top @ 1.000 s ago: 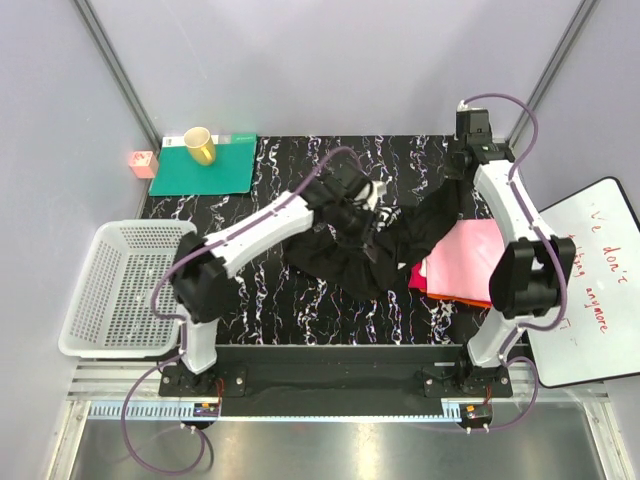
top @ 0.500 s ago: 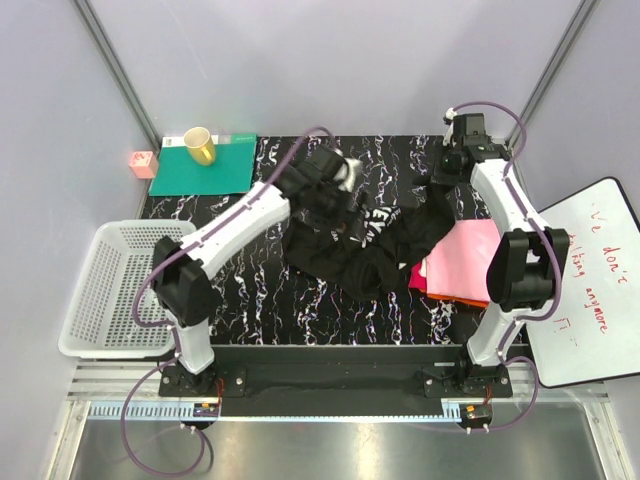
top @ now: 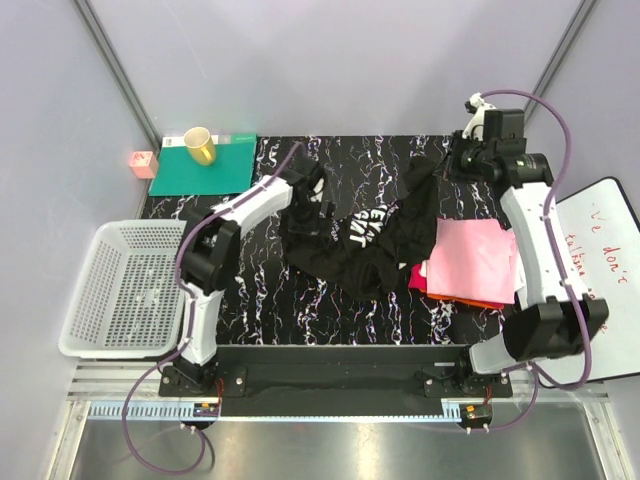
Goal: Fold and stack the t-shirts
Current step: Flatten the tshirt out
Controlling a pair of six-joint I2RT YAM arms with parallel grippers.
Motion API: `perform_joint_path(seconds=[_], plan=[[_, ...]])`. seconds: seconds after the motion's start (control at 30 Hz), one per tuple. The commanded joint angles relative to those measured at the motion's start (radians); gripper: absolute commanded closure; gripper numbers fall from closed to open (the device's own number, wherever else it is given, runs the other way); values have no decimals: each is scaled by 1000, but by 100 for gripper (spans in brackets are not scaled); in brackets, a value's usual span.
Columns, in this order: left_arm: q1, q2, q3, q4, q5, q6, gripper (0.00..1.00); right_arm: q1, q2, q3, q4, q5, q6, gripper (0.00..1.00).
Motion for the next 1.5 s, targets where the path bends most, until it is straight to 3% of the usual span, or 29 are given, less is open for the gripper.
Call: perform_joint_path(seconds=[0.0,0.07,0.13,0.17,0.2,0.23,0.43,0.53,0.7,0.8,0.83,1.0,1.17,1.23,1.27,1.3,1.4,1.47], plan=[[-6,63,91,15,47,21,2,4,-144,-14,-122,-17,28,100],[-6,105,154,21,78,22,3,3,-212,-58,-161,0,37,100],[-6,134,197,19,98,22,10,3,-256,-104,-204,11,44,100],[-6,161,234,21,109,22,27,3,-294,-119,-215,15,44,100],[-5,172,249,10,106,21,85,3,-309,-135,-227,23,47,100],[-5,178,262,-1,90,12,100,3,-323,-167,-244,35,44,100],[67,87,239,-7,-31,-33,100,3,-333,-233,-238,52,27,100],[142,-15,243,-4,-94,-37,100,3,-300,-203,-228,43,16,100],[160,-249,155,-22,-163,-19,100,4,-306,-185,-223,-9,40,100],[158,-389,-41,-37,-122,-63,100,4,-345,-259,-224,-56,89,100],[158,-448,-168,-37,-90,-74,100,3,-369,-288,-226,-70,103,100],[146,-565,-584,-28,-71,-146,100,3,-438,-519,-257,-145,168,100],[143,-605,-769,-34,-22,-179,100,4,-455,-665,-295,-172,192,100],[143,-621,-789,-39,-14,-185,55,4,-432,-667,-298,-192,197,100],[141,-631,-781,-40,-17,-183,42,4,-423,-655,-298,-195,197,100],[138,-644,-751,-40,-23,-179,18,4,-411,-647,-300,-189,189,100],[140,-691,-641,-53,-63,-163,1,4,-372,-635,-301,-178,176,100],[140,-701,-573,-60,-86,-148,1,4,-360,-626,-298,-175,172,100]])
